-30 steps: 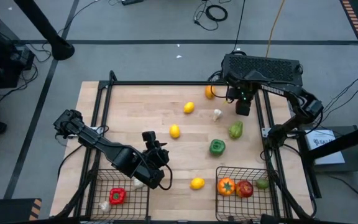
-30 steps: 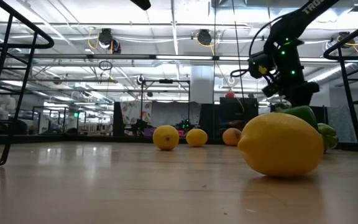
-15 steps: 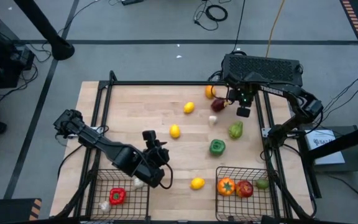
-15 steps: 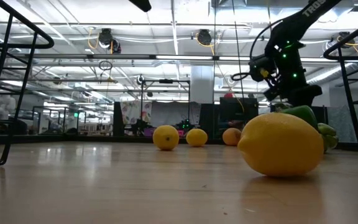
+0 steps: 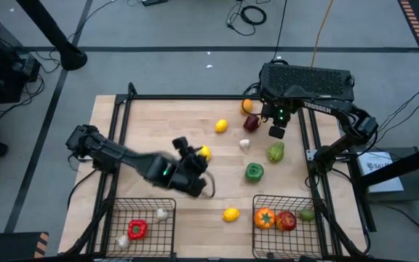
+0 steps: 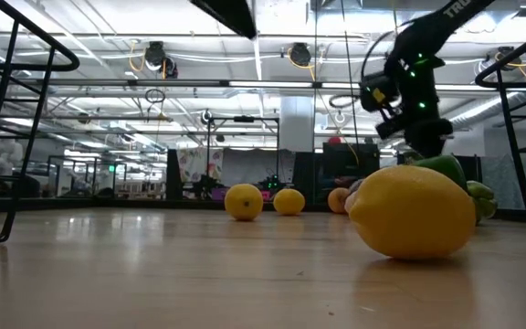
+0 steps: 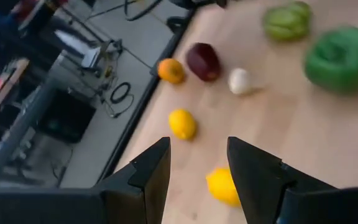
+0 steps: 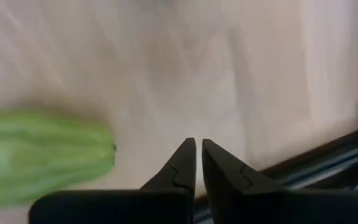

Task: Sort produce into baskets
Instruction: Put the red apple into the right black wire basket

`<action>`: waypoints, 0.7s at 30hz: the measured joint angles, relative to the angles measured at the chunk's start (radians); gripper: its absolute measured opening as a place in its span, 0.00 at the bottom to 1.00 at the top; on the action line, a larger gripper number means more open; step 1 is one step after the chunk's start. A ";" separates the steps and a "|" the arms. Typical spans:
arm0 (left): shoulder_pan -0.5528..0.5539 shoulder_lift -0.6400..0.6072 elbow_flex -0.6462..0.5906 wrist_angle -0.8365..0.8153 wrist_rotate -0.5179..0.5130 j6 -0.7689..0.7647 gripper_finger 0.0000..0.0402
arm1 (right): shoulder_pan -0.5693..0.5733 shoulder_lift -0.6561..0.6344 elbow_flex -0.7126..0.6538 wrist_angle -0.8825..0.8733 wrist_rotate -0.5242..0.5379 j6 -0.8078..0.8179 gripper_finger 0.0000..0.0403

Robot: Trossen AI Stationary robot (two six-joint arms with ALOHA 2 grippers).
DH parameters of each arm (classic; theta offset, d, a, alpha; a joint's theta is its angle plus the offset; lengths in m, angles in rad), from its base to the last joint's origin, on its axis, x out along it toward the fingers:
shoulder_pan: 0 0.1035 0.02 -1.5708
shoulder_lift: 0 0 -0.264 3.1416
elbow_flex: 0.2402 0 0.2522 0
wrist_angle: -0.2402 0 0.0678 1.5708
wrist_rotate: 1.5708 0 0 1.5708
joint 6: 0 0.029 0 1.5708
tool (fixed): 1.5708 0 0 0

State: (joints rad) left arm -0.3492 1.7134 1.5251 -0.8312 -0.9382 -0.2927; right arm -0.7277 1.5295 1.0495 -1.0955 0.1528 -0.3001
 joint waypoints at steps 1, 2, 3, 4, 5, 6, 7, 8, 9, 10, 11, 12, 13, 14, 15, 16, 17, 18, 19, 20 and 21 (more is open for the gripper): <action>0.030 0.000 -0.002 0.031 0.015 0.013 0.41 | 0.009 0.000 0.013 0.011 0.001 0.005 0.07; 0.057 0.000 -0.006 0.063 0.040 0.020 0.41 | 0.016 0.000 0.025 0.025 0.003 0.011 0.08; 0.085 0.000 -0.009 0.083 0.066 0.020 0.41 | 0.021 0.000 0.037 0.048 0.010 0.018 0.10; 0.109 0.000 -0.010 0.094 0.090 0.016 0.41 | 0.025 0.000 0.046 0.080 0.028 0.028 0.11; 0.126 0.000 -0.010 0.105 0.116 0.007 0.41 | 0.027 0.000 0.054 0.117 0.049 0.040 0.13; 0.139 0.000 -0.010 0.115 0.142 -0.008 0.41 | 0.028 -0.001 0.059 0.162 0.061 0.050 0.14; 0.149 0.000 -0.010 0.119 0.167 -0.015 0.41 | 0.028 -0.002 0.059 0.199 0.061 0.050 0.16; 0.154 0.000 -0.010 0.119 0.190 -0.016 0.41 | 0.028 -0.002 0.059 0.230 0.060 0.049 0.17; 0.157 0.000 -0.010 0.116 0.209 -0.015 0.41 | 0.028 0.001 0.059 0.259 0.060 0.046 0.18; 0.157 0.000 -0.010 0.112 0.220 -0.015 0.41 | 0.029 0.003 0.059 0.287 0.060 0.045 0.19; 0.156 0.001 -0.010 0.111 0.228 -0.015 0.41 | 0.029 0.006 0.059 0.309 0.059 0.039 0.19; 0.152 0.001 -0.010 0.113 0.230 -0.016 0.41 | 0.028 0.010 0.059 0.326 0.058 0.031 0.20; 0.150 0.001 -0.010 0.113 0.230 -0.015 0.41 | 0.026 0.013 0.059 0.346 0.054 0.028 0.20; 0.145 0.001 -0.010 0.113 0.230 -0.015 0.41 | 0.022 0.016 0.059 0.368 0.044 0.028 0.19; 0.142 0.001 -0.010 0.113 0.230 -0.015 0.41 | 0.020 0.019 0.059 0.385 0.026 0.029 0.19; 0.138 0.001 -0.010 0.112 0.231 -0.015 0.41 | 0.020 0.021 0.059 0.395 0.003 0.033 0.18; 0.137 0.001 -0.010 0.112 0.230 -0.014 0.41 | 0.020 0.024 0.059 0.401 -0.013 0.037 0.17; 0.137 0.001 -0.010 0.112 0.230 -0.014 0.41 | 0.020 0.031 0.059 0.405 -0.022 0.046 0.16; 0.137 0.001 -0.010 0.112 0.230 -0.012 0.41 | 0.021 0.039 0.059 0.407 -0.022 0.055 0.15; 0.137 0.001 -0.010 0.112 0.231 -0.011 0.41 | 0.021 0.049 0.059 0.404 -0.023 0.063 0.14; 0.137 0.001 -0.010 0.111 0.233 -0.008 0.41 | 0.022 0.059 0.059 0.403 -0.016 0.070 0.12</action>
State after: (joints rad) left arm -0.2119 1.7142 1.5150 -0.7201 -0.7057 -0.3004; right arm -0.7059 1.5884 1.1084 -0.6922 0.1371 -0.2305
